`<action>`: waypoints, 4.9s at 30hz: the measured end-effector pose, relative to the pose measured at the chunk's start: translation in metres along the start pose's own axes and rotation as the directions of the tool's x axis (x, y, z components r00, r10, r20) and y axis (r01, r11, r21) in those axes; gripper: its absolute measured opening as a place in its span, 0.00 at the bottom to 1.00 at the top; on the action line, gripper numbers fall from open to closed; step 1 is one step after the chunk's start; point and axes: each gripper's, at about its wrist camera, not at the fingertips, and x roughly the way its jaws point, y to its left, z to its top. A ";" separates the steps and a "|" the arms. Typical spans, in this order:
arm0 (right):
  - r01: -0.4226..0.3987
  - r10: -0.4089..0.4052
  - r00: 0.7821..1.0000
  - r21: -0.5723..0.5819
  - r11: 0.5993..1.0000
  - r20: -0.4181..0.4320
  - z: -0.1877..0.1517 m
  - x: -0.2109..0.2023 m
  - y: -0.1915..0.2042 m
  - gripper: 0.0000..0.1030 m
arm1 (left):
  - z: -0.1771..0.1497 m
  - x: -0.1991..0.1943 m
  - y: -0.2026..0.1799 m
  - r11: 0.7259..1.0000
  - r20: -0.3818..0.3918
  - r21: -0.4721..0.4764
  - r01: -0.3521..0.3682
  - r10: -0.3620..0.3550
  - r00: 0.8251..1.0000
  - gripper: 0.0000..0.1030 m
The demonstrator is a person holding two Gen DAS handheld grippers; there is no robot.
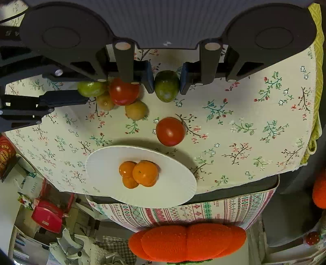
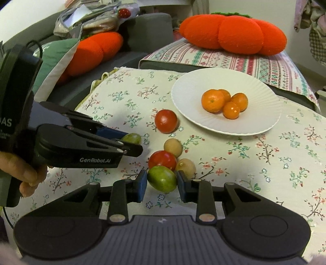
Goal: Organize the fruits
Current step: 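Grasp a green tomato with the left tool while the right tool grasps another green tomato, then carry both green tomatoes over the white plate, then open both tools to drop the green tomatoes onto the plate, then move both open tools back toward the red tomatoes on the cloth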
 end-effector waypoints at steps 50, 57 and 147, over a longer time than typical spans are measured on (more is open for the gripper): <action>0.142 -0.194 0.964 0.262 0.955 0.185 0.028 -0.014 -0.089 0.28 | 0.046 0.022 -0.037 0.989 0.233 0.128 0.068 -0.097 0.968 0.11; 0.162 -0.207 0.961 0.232 0.959 0.184 0.033 -0.001 -0.089 0.28 | 0.056 0.039 -0.039 0.988 0.224 0.128 0.089 -0.117 0.968 0.11; -0.015 0.019 0.998 -0.063 0.998 0.059 -0.001 -0.015 0.000 0.55 | 0.018 -0.018 0.010 0.975 0.125 -0.222 -0.027 0.056 0.991 0.84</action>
